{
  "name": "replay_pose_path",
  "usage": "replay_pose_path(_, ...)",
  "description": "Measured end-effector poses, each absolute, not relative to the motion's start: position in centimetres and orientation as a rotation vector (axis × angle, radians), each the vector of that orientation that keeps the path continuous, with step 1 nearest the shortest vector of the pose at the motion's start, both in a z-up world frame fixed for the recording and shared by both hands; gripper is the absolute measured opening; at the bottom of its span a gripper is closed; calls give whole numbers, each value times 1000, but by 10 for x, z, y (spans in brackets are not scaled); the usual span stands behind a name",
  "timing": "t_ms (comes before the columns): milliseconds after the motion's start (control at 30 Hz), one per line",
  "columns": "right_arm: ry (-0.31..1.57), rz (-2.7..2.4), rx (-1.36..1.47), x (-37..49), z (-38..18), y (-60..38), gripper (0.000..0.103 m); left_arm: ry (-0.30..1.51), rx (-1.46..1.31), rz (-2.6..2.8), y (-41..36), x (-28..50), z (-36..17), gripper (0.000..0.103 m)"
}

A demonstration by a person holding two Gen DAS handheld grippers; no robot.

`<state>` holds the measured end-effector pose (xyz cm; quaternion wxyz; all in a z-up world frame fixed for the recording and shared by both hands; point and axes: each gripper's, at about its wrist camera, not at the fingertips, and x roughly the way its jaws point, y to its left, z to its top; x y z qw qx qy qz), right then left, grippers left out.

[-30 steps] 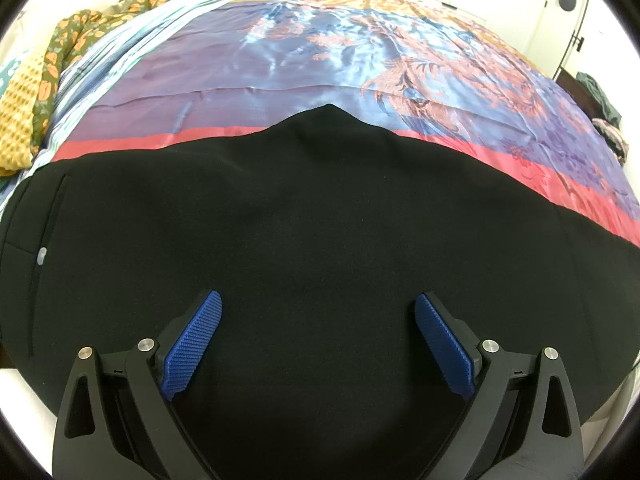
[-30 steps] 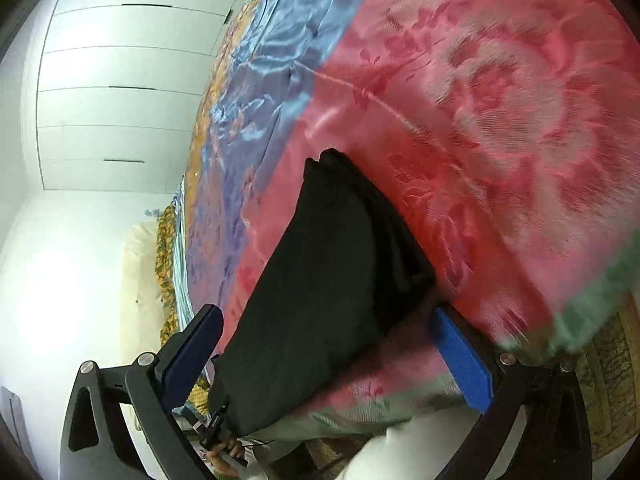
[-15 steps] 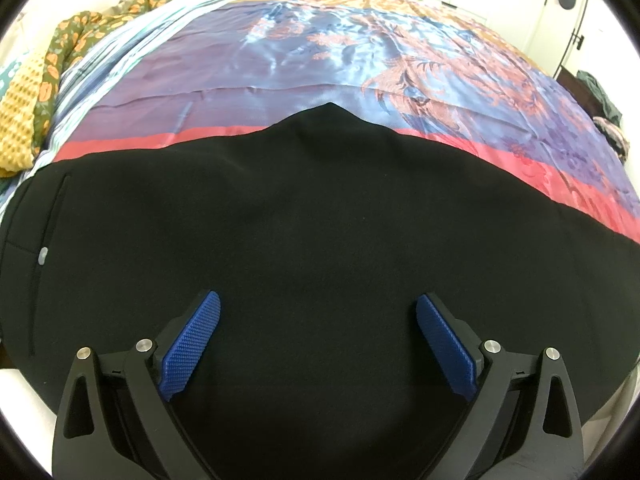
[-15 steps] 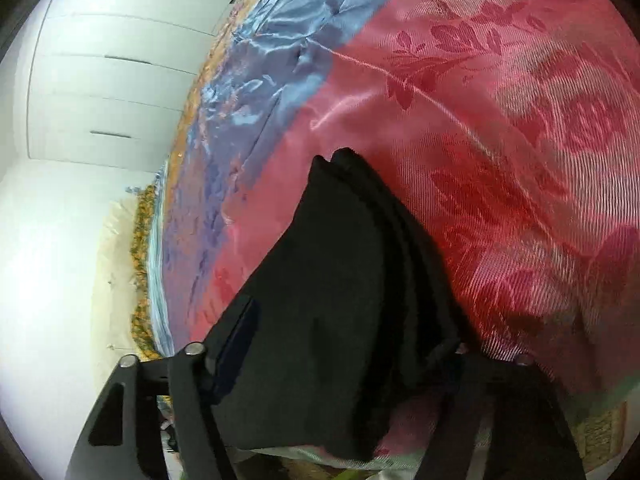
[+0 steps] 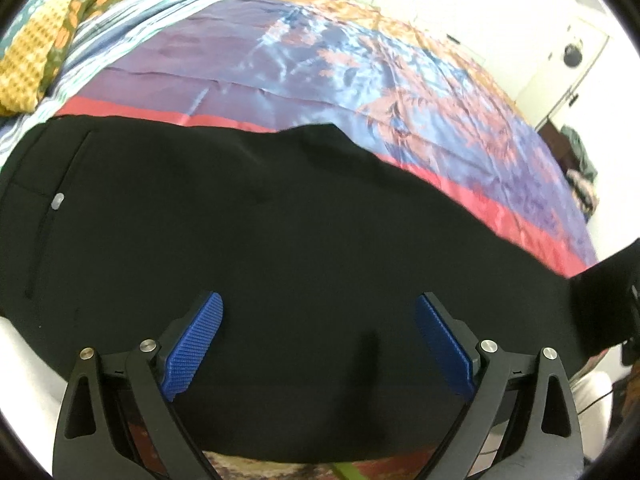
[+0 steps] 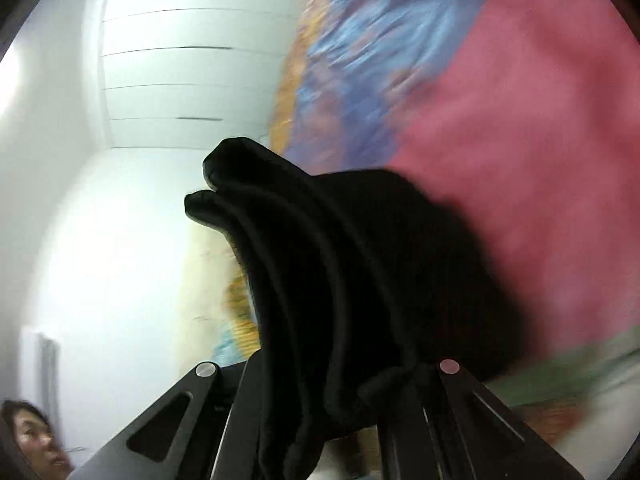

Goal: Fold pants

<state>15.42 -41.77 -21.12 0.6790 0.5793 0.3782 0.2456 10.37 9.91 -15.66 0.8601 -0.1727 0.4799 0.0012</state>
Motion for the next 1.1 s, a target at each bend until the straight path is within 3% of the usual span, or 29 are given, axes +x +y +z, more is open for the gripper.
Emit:
replay_pose_path(167,873,597,1278,201,-213,-286,7,982,-427,14,120,100,-154,96)
replay_pose_path(333,980,663,952,229,-216,-142,7,955,-504,52,142,93,-152,96)
replay_pose_path(400,1032,685,740,230,-220,-86,15,945,-538,67,151,92,-152,96)
replay_pose_path(433,1063,698,627,230,-222,-65,31,936,-552,80,155,91,-151,96)
replay_pose_path(467,1093,713,483,226,-226,-44,53,929,-560,90,157,90,-151,96)
replay_pose_path(600,968,768,33,181,-201,-20,72,902,-599,129,170,80,-148,96)
replay_pose_path(667,841,711,-61,152,-181,-44,90,893,-614,136,169,79,-147,96)
replay_pose_path(767,695,580,-153,127,-160,-95,103,862,-577,70,150,75,-131,95)
replay_pose_path(900,700,431,-142,95,-162,-154,103,834,-430,-77,105,79,-113,94)
replay_pose_path(1000,723,356,4,91,-158,-198,103,886,-298,-145,69,95,-116,70)
replay_pose_path(1067,711,337,60,98,-155,-203,103,931,-222,-147,51,106,-126,63)
replay_pose_path(1100,710,341,69,99,-156,-203,103,971,-196,-133,44,112,-135,39)
